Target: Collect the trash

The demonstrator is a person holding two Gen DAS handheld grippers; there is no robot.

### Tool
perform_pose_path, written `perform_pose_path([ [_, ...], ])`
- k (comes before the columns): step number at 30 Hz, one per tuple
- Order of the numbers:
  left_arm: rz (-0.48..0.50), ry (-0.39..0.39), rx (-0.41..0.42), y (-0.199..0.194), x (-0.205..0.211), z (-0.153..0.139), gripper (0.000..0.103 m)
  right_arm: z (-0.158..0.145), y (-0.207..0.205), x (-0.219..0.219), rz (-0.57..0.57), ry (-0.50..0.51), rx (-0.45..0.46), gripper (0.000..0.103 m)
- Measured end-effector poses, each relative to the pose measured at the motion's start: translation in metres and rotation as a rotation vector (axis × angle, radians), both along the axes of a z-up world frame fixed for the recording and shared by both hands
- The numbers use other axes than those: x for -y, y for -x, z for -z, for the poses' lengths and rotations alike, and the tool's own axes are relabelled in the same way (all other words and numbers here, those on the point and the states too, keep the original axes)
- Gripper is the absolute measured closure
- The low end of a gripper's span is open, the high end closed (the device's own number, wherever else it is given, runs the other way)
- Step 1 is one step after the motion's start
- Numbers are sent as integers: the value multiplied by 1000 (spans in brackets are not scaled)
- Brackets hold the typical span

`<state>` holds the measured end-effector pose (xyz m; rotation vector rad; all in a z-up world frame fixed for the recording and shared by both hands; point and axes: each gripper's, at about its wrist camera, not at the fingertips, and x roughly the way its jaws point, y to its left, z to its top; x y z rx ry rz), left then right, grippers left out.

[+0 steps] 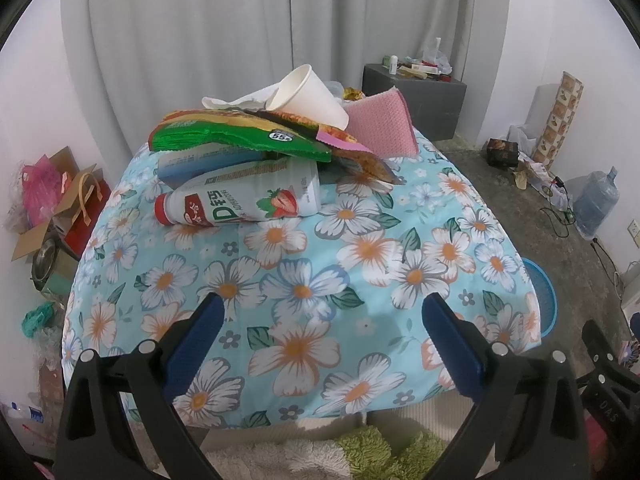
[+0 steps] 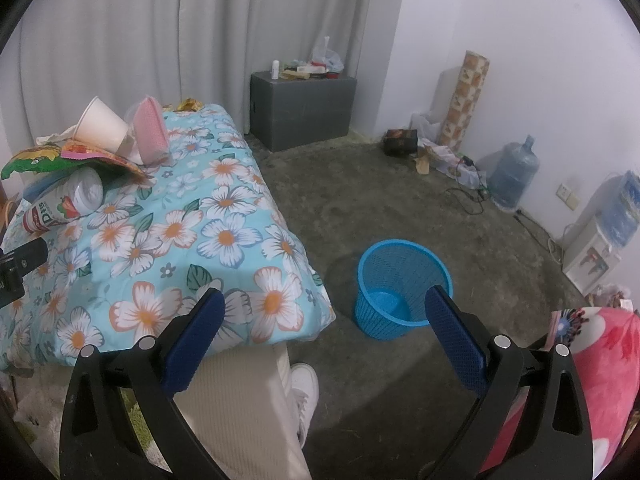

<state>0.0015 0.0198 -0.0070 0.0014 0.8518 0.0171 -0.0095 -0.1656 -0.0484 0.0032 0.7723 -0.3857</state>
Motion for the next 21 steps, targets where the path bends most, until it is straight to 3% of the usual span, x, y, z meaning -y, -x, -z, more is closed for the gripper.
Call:
perform_pose_path([
  [9, 0, 0, -2, 0, -1, 1, 6, 1, -1, -1, -1, -3, 0, 8],
  [15, -1, -2, 1, 1, -4, 2, 6, 3, -3, -2, -21, -58, 9, 8],
  [21, -8, -13, 69, -3, -22, -8, 6, -5, -14, -5, -46, -85, 45, 8],
])
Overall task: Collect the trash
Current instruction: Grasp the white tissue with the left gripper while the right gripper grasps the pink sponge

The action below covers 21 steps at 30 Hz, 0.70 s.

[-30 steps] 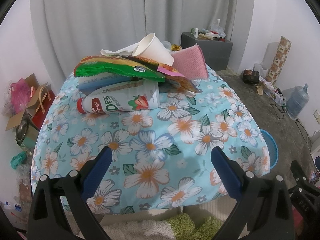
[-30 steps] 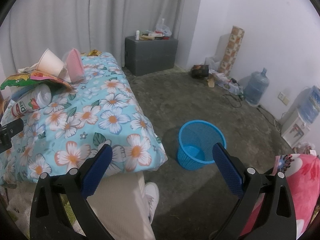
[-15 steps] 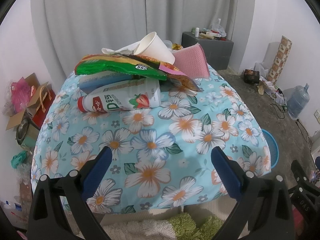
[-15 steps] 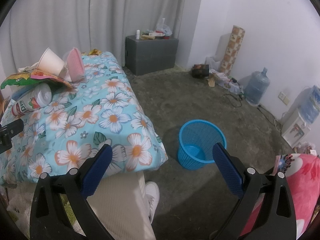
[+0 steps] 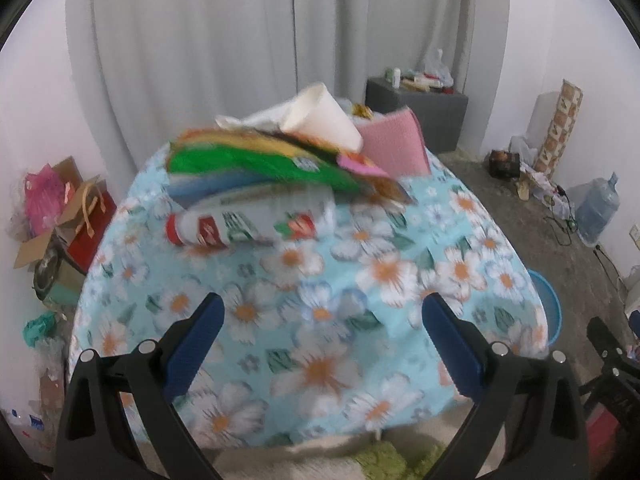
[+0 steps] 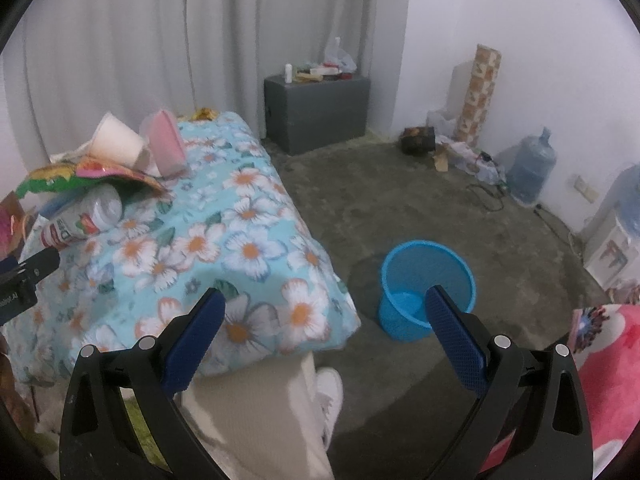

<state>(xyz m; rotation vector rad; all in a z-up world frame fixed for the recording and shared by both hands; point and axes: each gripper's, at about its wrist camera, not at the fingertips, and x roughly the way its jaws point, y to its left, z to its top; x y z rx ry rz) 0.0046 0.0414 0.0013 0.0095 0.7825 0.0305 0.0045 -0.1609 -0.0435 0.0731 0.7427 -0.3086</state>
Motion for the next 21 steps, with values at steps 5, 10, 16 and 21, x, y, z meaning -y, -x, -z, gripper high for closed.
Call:
perform_pose_path([
  [5, -2, -7, 53, -17, -24, -22, 6, -10, -23, -7, -27, -14, 27, 8],
  [10, 35, 44, 82, -45, -57, -45, 6, -18, -48, -14, -72, -29, 65, 8],
  [16, 145, 264, 180, -76, -109, -66, 6, -30, -82, -15, -151, -113, 138, 8],
  [21, 140, 351, 108, -128, -140, -81, 6, -46, -115, -22, -249, -138, 190, 8],
])
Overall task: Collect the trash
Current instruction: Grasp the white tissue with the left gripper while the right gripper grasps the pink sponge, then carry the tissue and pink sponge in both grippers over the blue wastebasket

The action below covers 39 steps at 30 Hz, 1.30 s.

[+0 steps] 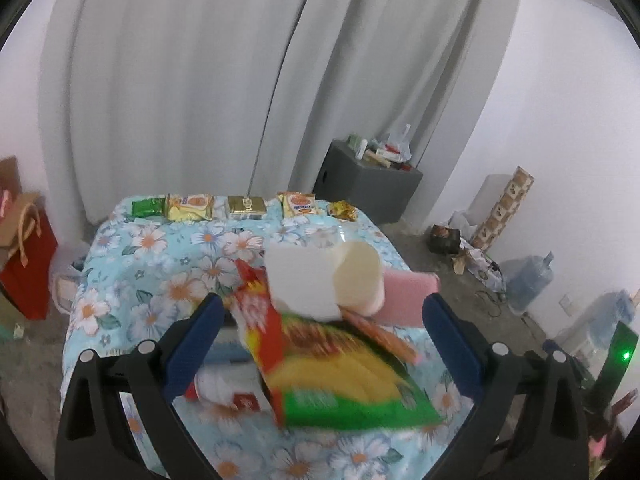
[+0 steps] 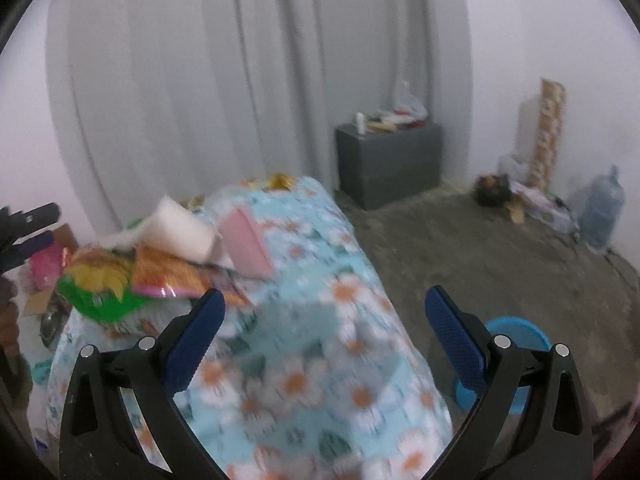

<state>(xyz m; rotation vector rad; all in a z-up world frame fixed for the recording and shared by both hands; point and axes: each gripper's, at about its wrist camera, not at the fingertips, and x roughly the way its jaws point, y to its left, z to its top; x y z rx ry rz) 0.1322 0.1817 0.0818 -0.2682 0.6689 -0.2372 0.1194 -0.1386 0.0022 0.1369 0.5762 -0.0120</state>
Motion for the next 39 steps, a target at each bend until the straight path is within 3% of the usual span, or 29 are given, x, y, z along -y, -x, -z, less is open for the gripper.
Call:
perform_pose_path([
  [8, 87, 149, -327, -95, -23, 25, 10, 3, -81, -4, -185, -137, -45, 8],
  [12, 156, 45, -419, -122, -10, 38, 27, 14, -124, -14, -282, -183, -111, 16],
  [14, 189, 26, -462, -128, -6, 49, 30, 21, -139, -19, -322, -181, -143, 20],
  [17, 198, 22, -524, -138, -3, 59, 41, 31, -155, -26, -385, -190, -186, 27],
  [21, 196, 57, -566, -146, -5, 67, 56, 44, -167, -33, -417, -180, -235, 53],
  [22, 198, 63, -570, -147, -5, 68, 63, 44, -167, -33, -423, -185, -242, 63],
  [23, 200, 64, -571, -148, -6, 68, 67, 43, -164, -33, -427, -192, -243, 67],
  [25, 210, 62, -569, -147, -4, 67, 81, 42, -163, -32, -430, -187, -236, 70],
  [28, 220, 62, -546, -145, -1, 64, 93, 37, -158, -31, -425, -171, -216, 73],
  [32, 231, 51, -464, -138, 1, 48, 100, 25, -147, -26, -410, -168, -182, 74],
  [39, 211, 16, -308, -109, 3, 7, 101, 4, -125, -9, -355, -154, -123, 74],
])
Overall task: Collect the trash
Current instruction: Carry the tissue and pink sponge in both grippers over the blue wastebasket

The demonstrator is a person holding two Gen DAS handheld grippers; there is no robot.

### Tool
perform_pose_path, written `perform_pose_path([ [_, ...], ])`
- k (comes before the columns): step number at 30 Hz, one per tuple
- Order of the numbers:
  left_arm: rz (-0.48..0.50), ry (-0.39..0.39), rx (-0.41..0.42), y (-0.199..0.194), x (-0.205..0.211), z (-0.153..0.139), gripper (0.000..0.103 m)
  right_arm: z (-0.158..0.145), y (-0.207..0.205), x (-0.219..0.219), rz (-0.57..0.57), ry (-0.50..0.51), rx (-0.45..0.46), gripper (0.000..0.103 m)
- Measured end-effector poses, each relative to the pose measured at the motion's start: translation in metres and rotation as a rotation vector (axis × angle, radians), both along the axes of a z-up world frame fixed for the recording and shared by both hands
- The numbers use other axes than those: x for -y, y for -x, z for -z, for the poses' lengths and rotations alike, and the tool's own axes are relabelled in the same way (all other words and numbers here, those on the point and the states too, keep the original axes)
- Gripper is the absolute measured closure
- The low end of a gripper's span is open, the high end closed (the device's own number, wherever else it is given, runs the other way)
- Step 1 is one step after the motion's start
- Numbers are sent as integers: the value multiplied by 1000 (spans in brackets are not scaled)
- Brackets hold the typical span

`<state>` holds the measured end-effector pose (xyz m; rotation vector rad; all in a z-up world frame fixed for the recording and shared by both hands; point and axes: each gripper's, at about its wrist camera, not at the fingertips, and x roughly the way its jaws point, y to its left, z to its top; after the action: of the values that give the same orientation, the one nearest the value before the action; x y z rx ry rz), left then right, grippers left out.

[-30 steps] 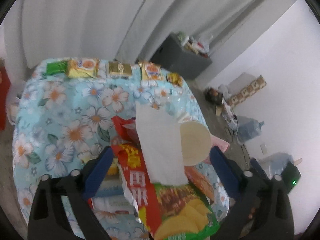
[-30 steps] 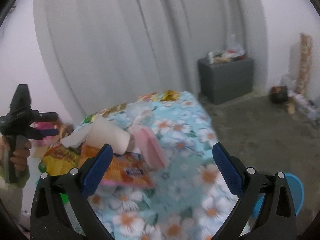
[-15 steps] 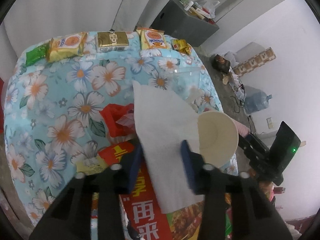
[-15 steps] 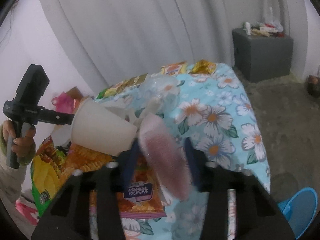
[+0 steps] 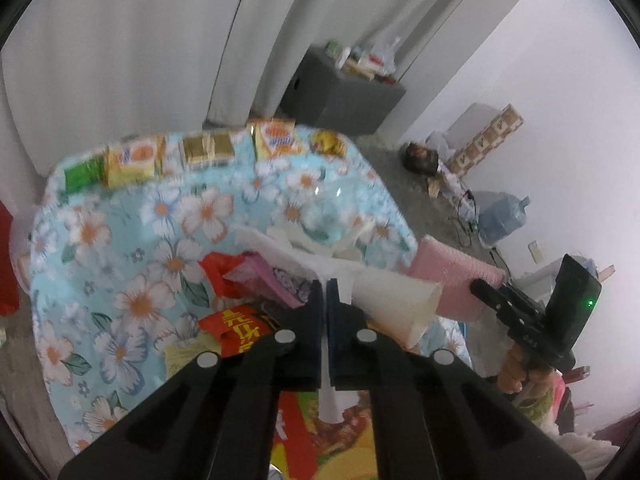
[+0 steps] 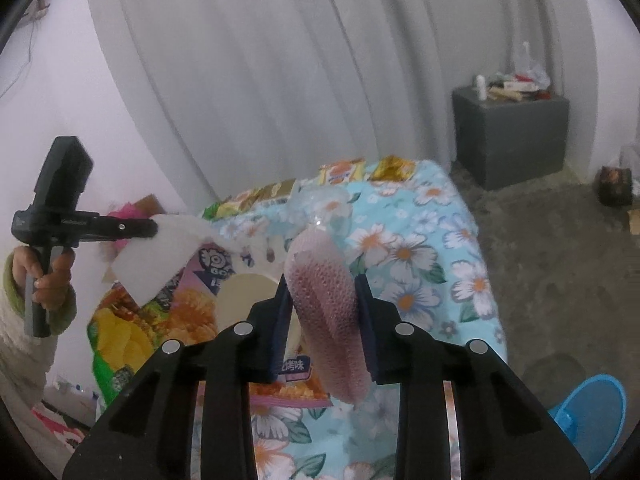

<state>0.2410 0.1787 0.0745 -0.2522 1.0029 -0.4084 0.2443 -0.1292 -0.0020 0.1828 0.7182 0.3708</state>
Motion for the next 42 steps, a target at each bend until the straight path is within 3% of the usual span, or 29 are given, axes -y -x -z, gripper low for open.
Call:
perform_pose_path([
  [10, 1, -54, 309, 60, 30, -67, 102, -8, 33, 37, 80, -87, 8, 75],
  [18, 61, -41, 419, 98, 76, -74, 101, -3, 57, 66, 144, -144, 4, 75],
  [24, 117, 19, 382, 100, 117, -60, 102, 2, 82, 95, 214, -165, 0, 75],
  [29, 200, 69, 348, 100, 166, -49, 102, 0, 119, 134, 341, -182, 23, 75],
  [38, 465, 87, 197, 83, 322, -2, 101, 20, 185, 222, 718, -178, -29, 74],
  [42, 581, 62, 82, 67, 401, 36, 101, 38, 203, 259, 861, -200, -76, 74],
])
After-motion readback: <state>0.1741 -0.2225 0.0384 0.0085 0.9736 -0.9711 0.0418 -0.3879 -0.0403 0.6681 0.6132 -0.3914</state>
